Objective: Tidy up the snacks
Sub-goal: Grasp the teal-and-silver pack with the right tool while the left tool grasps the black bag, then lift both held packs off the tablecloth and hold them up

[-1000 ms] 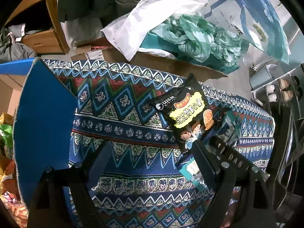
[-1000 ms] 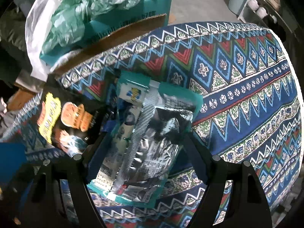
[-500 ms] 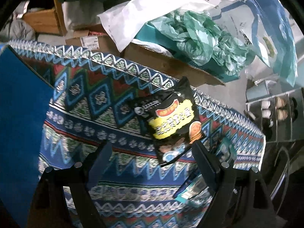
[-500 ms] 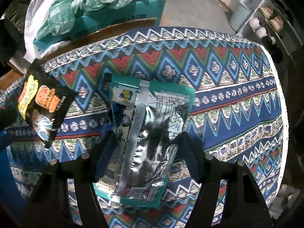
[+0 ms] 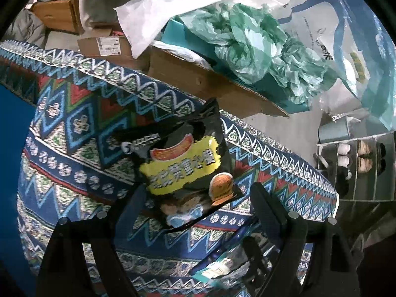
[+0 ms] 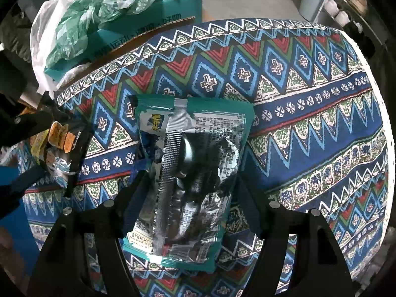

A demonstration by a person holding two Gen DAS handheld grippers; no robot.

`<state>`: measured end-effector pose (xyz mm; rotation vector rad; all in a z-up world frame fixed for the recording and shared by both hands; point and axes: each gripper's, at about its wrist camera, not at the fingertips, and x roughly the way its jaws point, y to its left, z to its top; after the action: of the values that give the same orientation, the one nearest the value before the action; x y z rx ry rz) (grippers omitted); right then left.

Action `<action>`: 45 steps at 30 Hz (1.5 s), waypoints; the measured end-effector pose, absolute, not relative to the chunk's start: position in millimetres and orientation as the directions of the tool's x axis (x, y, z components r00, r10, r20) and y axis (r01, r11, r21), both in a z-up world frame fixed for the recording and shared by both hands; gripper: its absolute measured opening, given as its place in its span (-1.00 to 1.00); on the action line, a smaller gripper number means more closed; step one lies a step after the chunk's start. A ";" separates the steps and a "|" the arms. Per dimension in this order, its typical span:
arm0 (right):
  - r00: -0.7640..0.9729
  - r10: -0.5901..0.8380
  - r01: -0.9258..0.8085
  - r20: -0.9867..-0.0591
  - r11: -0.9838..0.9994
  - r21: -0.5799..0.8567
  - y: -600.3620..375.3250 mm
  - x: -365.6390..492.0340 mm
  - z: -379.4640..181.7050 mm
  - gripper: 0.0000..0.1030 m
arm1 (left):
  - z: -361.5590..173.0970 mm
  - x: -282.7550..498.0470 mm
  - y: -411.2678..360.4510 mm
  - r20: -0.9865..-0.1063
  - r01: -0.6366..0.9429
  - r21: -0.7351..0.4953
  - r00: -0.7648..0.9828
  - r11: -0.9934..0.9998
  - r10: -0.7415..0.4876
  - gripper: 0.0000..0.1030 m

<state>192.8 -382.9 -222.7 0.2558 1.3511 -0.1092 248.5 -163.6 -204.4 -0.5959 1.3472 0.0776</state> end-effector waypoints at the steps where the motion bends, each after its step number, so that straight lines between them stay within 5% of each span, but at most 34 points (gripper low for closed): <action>1: 0.218 0.068 0.223 -0.974 0.968 0.118 -383.9 192.2 -222.4 0.40 | -206.0 250.0 -165.1 -0.931 -0.392 -0.352 0.238 0.850 -0.275 0.69; 10: 0.214 0.062 0.226 -0.975 0.968 0.111 -382.4 198.2 -230.2 0.48 | -215.5 254.6 -178.9 -0.939 -0.366 -0.325 0.233 0.872 -0.253 0.68; 14: 0.208 0.052 0.243 -0.977 0.965 0.103 -369.7 197.9 -225.5 0.54 | -213.4 248.9 -183.3 -0.944 -0.310 -0.290 0.249 0.905 -0.217 0.31; 17: 0.206 0.041 0.253 -0.978 0.963 0.094 -366.3 199.6 -226.2 0.55 | -214.0 244.9 -180.4 -0.935 -0.273 -0.309 0.260 0.911 -0.240 0.21; 29: 0.222 -0.034 0.230 -0.975 0.973 0.019 -337.6 209.7 -239.6 0.57 | -211.1 216.6 -156.9 -0.943 -0.163 -0.276 0.238 0.947 -0.234 0.21; 45: 0.257 -0.003 0.167 -0.966 0.985 0.042 -336.6 191.4 -226.0 -0.03 | -191.3 170.1 -156.5 -0.946 -0.028 -0.209 0.259 0.978 -0.195 0.21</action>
<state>191.4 -336.6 -226.0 0.1459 1.3072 -0.1161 170.1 -156.5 -191.3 -0.1974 1.3065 -0.1140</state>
